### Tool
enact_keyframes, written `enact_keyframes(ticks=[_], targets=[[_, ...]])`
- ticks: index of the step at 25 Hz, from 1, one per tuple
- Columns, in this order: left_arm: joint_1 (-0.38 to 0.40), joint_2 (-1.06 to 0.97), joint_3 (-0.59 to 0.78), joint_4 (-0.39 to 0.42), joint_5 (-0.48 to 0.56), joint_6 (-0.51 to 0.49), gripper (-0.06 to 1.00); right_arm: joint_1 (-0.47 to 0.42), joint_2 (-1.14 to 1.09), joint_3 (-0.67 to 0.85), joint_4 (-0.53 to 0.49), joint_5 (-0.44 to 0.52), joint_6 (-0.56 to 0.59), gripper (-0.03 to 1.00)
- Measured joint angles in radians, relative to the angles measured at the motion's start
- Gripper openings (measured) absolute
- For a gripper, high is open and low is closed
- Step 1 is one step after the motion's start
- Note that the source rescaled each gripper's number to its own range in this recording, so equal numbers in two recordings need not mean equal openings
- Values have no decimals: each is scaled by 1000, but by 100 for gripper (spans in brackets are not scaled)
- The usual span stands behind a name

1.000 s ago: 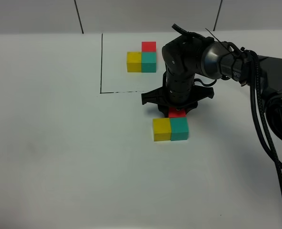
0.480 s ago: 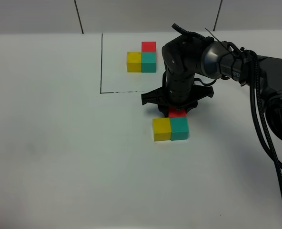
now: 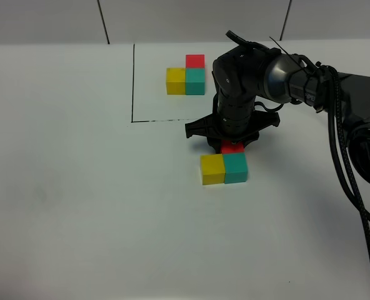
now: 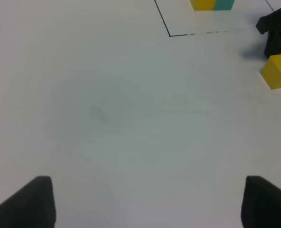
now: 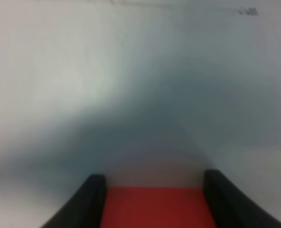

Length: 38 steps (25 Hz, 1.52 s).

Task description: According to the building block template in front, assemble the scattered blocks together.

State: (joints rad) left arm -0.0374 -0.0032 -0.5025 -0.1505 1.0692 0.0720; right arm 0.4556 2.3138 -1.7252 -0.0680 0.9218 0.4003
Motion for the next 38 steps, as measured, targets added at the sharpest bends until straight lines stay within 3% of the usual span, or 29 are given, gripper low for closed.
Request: enact_keyframes(ticks=[4, 7, 15, 20, 30, 38], targets=[[0, 0, 0, 0, 0, 0, 86, -1, 1, 0, 1, -1, -1, 1], [0, 0, 0, 0, 0, 0, 86, -1, 2, 0, 12, -12, -8, 10], [0, 0, 0, 0, 0, 0, 86, 1, -2, 0, 68, -39, -116, 68], [0, 0, 0, 0, 0, 0, 86, -11, -13, 1, 73, -77, -185, 91], [0, 0, 0, 0, 0, 0, 86, -99, -170, 5, 122, -49, -280, 94], [0, 0, 0, 0, 0, 0, 86, -323, -244, 12, 140, 77, -400, 94]])
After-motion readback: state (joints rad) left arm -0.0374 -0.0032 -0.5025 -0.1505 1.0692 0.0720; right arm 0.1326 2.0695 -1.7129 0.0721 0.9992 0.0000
